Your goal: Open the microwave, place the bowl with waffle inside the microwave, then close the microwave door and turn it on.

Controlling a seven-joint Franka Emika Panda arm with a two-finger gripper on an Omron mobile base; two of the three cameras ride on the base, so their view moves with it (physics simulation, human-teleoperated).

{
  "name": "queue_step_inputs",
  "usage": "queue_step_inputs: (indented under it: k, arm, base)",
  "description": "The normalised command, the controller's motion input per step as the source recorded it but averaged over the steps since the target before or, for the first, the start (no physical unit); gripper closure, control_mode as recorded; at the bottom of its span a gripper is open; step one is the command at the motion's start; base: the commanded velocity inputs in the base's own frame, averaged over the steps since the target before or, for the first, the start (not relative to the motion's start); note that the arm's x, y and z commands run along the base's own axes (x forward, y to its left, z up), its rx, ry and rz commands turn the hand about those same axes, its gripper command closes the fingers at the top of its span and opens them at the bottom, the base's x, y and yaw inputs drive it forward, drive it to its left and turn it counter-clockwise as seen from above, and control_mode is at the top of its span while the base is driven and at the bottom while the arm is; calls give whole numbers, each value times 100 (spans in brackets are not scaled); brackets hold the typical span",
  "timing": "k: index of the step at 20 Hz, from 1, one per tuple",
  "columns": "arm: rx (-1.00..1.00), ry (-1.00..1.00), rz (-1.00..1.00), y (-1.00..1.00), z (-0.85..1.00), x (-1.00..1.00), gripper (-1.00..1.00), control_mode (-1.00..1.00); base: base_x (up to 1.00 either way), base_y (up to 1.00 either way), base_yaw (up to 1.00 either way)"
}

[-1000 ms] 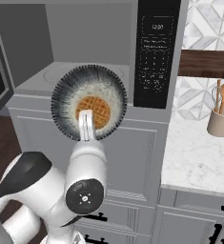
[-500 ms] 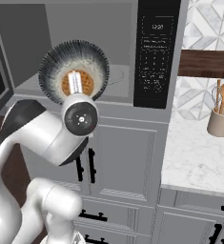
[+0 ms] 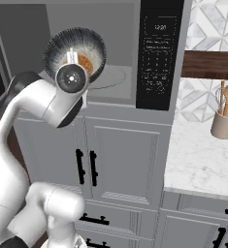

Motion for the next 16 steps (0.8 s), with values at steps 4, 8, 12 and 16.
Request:
queue_step_inputs:
  k: [4,8,12,16]
  arm:
    - [0,15,0,9,-19,80,100,-100]
    - [0,11,0,20,-29,62,100,-100]
    - [0,12,0,39,-56,46,100,-100]
    - [0,9,0,33,-51,43,100,-100]
  base:
    - [0,0,0]
    - [0,0,0]
    - [0,0,0]
    - [0,0,0]
